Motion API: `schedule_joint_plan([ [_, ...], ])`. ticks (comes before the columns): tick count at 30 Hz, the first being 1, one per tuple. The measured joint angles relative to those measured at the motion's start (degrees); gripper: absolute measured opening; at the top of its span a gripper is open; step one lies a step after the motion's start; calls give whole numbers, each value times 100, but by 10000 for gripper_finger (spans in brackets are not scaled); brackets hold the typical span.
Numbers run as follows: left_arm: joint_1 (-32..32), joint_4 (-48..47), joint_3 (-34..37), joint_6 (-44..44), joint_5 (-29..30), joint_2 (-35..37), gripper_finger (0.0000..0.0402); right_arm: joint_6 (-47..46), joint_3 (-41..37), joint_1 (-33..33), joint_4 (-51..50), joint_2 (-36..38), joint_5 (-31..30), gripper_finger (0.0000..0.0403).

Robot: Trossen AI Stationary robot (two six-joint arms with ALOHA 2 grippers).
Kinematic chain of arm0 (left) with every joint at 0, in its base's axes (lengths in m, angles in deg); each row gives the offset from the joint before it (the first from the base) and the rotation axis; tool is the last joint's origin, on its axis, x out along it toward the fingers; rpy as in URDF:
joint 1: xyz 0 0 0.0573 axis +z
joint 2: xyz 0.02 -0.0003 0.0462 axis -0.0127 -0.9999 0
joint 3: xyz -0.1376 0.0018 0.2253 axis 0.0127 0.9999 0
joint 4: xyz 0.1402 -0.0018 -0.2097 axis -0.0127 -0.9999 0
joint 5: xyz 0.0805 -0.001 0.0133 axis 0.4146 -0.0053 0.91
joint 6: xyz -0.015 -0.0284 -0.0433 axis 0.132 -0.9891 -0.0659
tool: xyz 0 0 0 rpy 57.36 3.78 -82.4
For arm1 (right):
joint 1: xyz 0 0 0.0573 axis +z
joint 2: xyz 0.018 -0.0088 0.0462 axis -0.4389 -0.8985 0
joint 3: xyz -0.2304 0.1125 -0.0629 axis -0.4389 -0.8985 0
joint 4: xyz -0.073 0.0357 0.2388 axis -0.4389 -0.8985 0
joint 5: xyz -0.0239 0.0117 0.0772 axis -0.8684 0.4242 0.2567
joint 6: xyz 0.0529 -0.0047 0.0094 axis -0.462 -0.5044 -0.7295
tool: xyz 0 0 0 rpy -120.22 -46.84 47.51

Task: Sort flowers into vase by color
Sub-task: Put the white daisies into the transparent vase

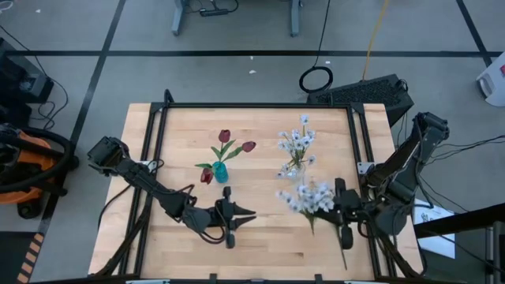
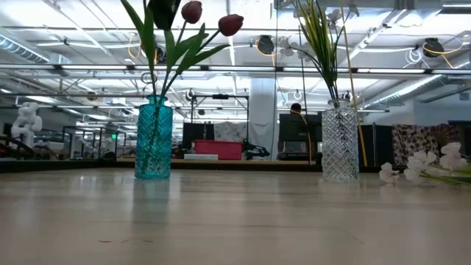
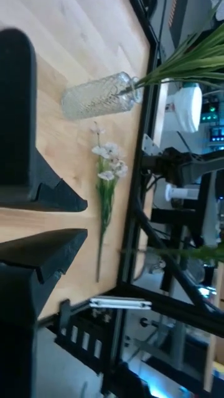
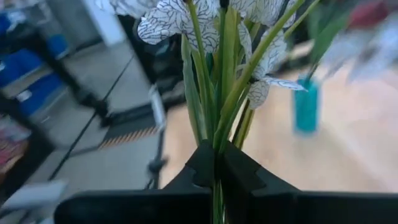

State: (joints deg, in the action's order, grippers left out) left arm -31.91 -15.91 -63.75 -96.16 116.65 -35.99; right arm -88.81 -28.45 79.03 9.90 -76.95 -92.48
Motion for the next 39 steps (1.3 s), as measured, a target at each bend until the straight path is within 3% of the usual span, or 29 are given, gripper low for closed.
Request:
schedule_joint_plan([
  [5,-11,221,0,-17,0,-2,108,975,0,-21,714,-160,-994,2],
  [10,24,457,0,26,-2,-4,170,1780,2,-195,1506,-438,-1053,2],
  [19,168,890,0,310,-230,-4,236,2983,2,-681,2897,-895,-230,7],
  [31,278,1243,0,496,-754,-7,240,3684,2,-1637,4056,-1395,1360,8],
  [39,374,1027,0,494,-758,-7,240,3987,0,-1964,4941,-1780,1875,8],
])
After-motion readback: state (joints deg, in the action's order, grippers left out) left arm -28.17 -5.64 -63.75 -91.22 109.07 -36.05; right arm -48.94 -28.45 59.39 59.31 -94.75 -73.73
